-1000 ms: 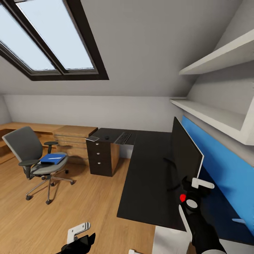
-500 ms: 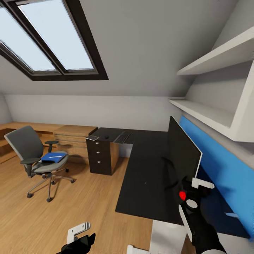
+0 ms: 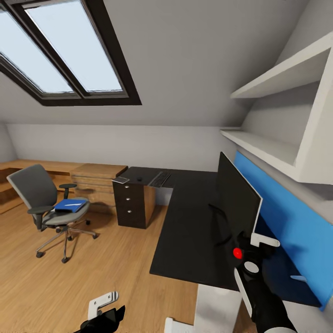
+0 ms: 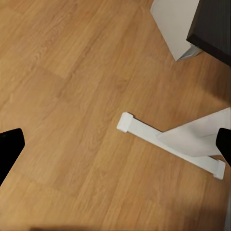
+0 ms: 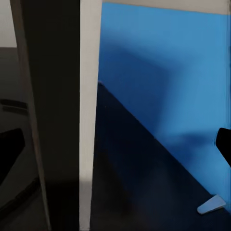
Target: In the bedroom, organize the workspace by keeping the computer under the desk, ensuring the monitor is on the desk, placing the keyboard on the desk next to the monitor, placing the mouse on the desk next to the keyboard, moving the folder from the swivel chair onto the desk next to the mouse, stacking the notebook on top of the folder with the pen on top of the notebook, and positioning the swivel chair next to the desk.
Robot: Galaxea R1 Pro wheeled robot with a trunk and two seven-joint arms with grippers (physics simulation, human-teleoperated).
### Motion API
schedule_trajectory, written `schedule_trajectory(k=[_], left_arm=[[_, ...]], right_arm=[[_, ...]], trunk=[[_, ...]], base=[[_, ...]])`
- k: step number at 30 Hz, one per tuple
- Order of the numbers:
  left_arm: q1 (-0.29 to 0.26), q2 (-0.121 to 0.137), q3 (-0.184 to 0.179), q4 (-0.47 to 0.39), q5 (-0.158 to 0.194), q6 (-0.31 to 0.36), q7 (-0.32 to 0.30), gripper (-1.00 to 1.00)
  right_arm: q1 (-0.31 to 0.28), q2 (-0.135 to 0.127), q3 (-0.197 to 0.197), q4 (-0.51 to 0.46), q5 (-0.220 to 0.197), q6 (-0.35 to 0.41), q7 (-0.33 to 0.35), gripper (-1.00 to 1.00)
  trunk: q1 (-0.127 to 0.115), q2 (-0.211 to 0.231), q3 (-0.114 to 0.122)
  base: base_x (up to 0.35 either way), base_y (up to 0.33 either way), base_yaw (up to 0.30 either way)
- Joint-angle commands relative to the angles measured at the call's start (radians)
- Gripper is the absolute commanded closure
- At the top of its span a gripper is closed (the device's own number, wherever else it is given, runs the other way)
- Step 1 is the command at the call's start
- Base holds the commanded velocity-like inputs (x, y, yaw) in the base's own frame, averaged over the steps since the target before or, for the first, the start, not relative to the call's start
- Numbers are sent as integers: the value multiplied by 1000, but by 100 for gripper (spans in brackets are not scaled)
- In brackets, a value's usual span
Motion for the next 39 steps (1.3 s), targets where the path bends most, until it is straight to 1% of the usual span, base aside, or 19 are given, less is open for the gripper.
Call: schedule_trajectory(k=[1, 9, 13, 37, 39], left_arm=[[0, -1, 1, -2, 11, 4, 7, -100], [0, -1, 1, -2, 11, 4, 7, -100], [0, -1, 1, -2, 11, 4, 7, -100], [0, -1, 1, -2, 11, 4, 7, -100], [0, -1, 1, -2, 11, 4, 7, -100]], right_arm=[[-1, 1, -2, 0, 8, 2, -1, -100], [-1, 1, -3, 0, 8, 2, 0, -100], [-1, 1, -3, 0, 8, 2, 0, -100], [-1, 2, -2, 1, 8, -7, 0, -100], [-1, 1, -1, 28, 8, -16, 0, -100]], trunk=[[0, -1, -1], [0, -1, -1], [0, -1, -1], [0, -1, -1], [0, -1, -1]], base=[[-65, -42, 0], [-24, -13, 0], [-138, -2, 0], [-323, 0, 0], [-333, 0, 0]])
